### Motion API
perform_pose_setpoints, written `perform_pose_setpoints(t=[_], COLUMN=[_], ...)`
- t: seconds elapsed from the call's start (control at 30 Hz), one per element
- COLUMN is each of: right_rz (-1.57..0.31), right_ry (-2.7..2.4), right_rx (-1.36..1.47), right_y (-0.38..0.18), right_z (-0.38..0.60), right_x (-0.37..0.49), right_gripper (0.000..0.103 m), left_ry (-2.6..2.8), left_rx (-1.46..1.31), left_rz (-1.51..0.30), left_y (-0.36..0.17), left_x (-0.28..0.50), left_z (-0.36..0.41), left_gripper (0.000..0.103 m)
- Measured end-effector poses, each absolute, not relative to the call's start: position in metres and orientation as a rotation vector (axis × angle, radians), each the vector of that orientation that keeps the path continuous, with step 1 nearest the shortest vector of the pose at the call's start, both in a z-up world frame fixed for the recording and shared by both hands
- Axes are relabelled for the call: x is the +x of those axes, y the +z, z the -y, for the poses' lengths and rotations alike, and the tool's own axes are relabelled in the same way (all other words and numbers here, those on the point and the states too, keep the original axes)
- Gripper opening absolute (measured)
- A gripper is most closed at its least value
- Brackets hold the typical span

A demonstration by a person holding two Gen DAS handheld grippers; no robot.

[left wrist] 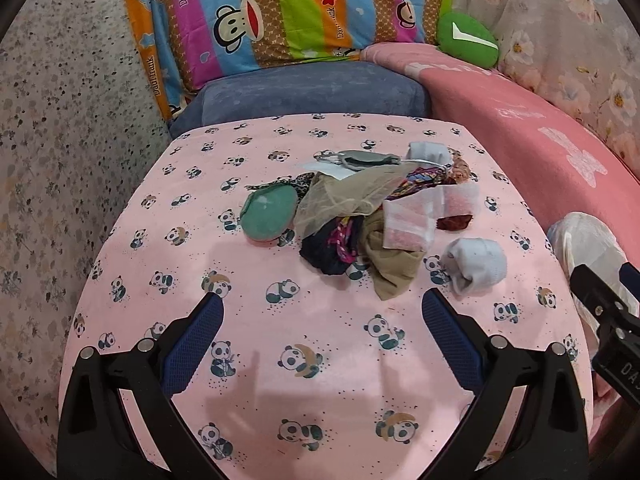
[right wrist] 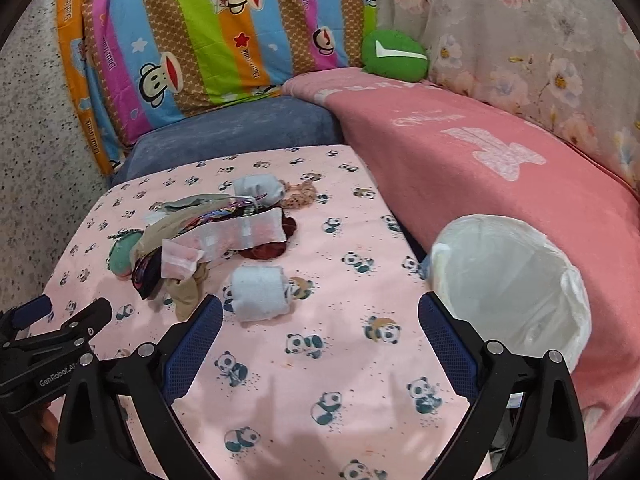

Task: Collect trash
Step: 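Reach the right gripper to the light blue sock and close on it, then grasp the colorful cloth and pink packet with the left gripper while the right carries the sock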

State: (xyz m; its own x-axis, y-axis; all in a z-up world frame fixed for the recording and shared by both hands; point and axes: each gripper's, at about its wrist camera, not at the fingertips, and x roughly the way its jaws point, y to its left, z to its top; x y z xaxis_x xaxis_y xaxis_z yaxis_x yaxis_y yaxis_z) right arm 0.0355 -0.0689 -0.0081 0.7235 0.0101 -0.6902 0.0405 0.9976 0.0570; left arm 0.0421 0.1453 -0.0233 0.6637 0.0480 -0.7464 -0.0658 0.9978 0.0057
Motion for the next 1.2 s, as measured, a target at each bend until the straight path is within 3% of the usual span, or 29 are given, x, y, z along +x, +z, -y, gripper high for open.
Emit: perform_pose_setpoints(t=[0.2, 0.43, 0.57, 0.67, 0.77, 0.83, 0.97, 1.07, 1.2], right_rz=[-0.854, -0.975, -0.992, -1.007, -1.001, -0.993, -0.986, -0.974, -0.962], right_ry=[-0.001, 0.024, 0.034, 0.073, 0.091, 0.097, 0.089, 0.069, 0.052], right_rx=[0.052, 0.075, 0.068, 0.099, 0.108, 0.111, 0.147, 0.153, 0.157], right_y=[-0.035, -0.07, -0.082, -0.089, -0.092, -0.092, -0.089, -0.085, -0.078], right_z=[0.041, 0.028, 0.022, 0.022, 0.022, 0.023, 0.034, 0.043, 0.052], right_x=[0.077, 0.109, 0.117, 0.12, 0.12, 0.118, 0.111, 0.102, 0.095], right_gripper=[0.093, 0.073, 0.067, 0.054, 0.05, 0.039, 0.033, 0.032, 0.032], left_ry=[0.075, 0.057, 0.024, 0.011, -0.008, -0.026, -0.059, -0.096, -0.126], left_rx=[-0.042, -0.065, -0.082, -0.085, -0.099, -0.112, -0.15, -0.177, -0.203], left_rz=[-0.845, -0.856, -0.859, -0.866, -0.869, -0.88, -0.908, -0.927, -0.951], left_y=[-0.031, -0.039, -0.044, -0.047, -0.049, -0.051, -0.056, -0.061, -0.068], left_x=[0.056, 0.073, 0.081, 0.088, 0.095, 0.101, 0.111, 0.119, 0.13], left_z=[-0.164, -0.172, -0.167, -0.162, -0.156, -0.152, -0.142, -0.133, -0.123], left_gripper=[0.095, 0.095, 0.095, 0.095, 0.093, 0.092, 0.09, 0.076, 0.065])
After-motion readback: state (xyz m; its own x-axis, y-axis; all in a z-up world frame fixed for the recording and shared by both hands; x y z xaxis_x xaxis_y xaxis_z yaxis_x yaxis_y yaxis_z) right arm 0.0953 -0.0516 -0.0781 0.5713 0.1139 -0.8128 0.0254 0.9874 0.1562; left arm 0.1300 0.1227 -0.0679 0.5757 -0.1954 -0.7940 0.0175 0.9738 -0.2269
